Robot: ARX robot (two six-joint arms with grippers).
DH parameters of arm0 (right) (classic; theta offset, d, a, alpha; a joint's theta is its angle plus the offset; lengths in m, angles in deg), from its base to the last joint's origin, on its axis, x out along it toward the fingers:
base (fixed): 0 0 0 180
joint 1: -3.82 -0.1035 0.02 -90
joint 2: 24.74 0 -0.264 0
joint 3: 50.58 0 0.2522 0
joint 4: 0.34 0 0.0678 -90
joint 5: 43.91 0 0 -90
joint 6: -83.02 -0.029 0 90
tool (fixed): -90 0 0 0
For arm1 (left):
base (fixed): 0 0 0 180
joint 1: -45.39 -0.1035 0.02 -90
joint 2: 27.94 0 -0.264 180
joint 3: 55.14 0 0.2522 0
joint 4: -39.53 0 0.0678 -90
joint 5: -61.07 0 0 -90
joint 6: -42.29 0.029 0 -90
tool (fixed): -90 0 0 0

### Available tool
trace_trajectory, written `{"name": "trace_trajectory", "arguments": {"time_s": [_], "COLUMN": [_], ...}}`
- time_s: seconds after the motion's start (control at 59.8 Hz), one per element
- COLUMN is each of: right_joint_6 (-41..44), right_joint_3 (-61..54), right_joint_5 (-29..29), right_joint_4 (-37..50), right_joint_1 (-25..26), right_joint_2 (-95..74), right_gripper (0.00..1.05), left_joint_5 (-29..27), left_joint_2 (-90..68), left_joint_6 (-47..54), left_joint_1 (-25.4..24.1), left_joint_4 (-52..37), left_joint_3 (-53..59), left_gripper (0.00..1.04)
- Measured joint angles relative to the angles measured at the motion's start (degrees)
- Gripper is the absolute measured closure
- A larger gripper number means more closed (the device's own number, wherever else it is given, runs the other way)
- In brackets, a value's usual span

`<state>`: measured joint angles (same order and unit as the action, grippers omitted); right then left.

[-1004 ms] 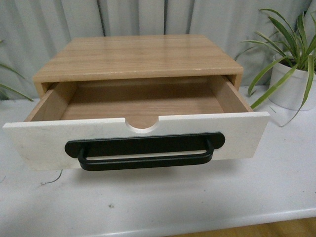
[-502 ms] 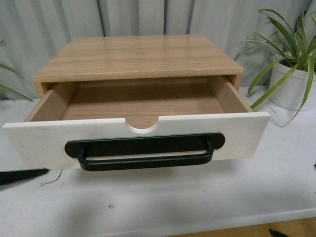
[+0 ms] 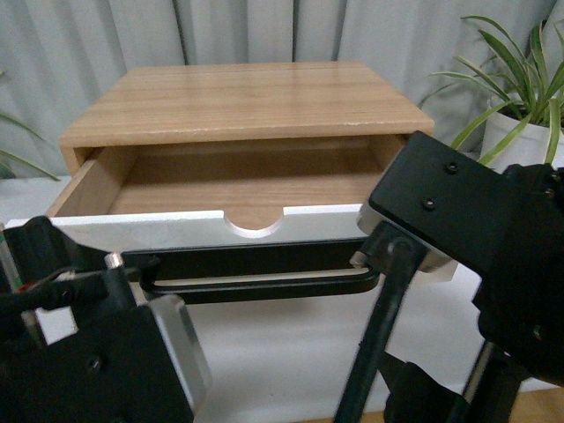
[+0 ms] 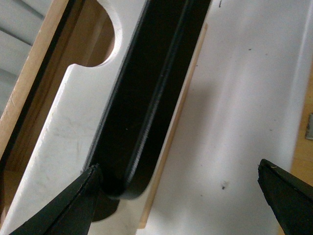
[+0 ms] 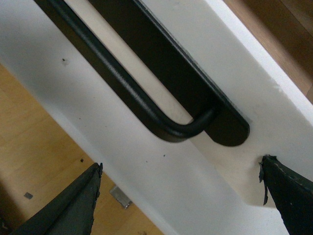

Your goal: Close drawer sideways

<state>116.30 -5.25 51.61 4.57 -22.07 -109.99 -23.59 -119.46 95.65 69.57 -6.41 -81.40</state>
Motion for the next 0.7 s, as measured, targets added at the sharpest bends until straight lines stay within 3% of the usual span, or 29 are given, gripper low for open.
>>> {"name": "trace_trajectory", "arguments": {"time_s": [0.251,0.703], "right_joint_6": [4.0,7.4], "right_joint_3": [5.9,22.8], "right_joint_5": [-0.2,1.4], "right_joint_4": [2.1,2.5], "right_joint_1": [0.9,5.3], "right_joint_2": [-7.5,-22.1], "right_gripper": [0.06,0.07], "left_joint_5": [1.8,-0.1], "left_joint_2": [-5.0,-16.2], "left_joint_6": [2.1,3.7], "left_joint_1": [-2.4,-5.4], "left_joint_4": [0.6,5.7], "left_joint_3": [-5.9,-23.3], "left_gripper": [0.07,0.07]}}
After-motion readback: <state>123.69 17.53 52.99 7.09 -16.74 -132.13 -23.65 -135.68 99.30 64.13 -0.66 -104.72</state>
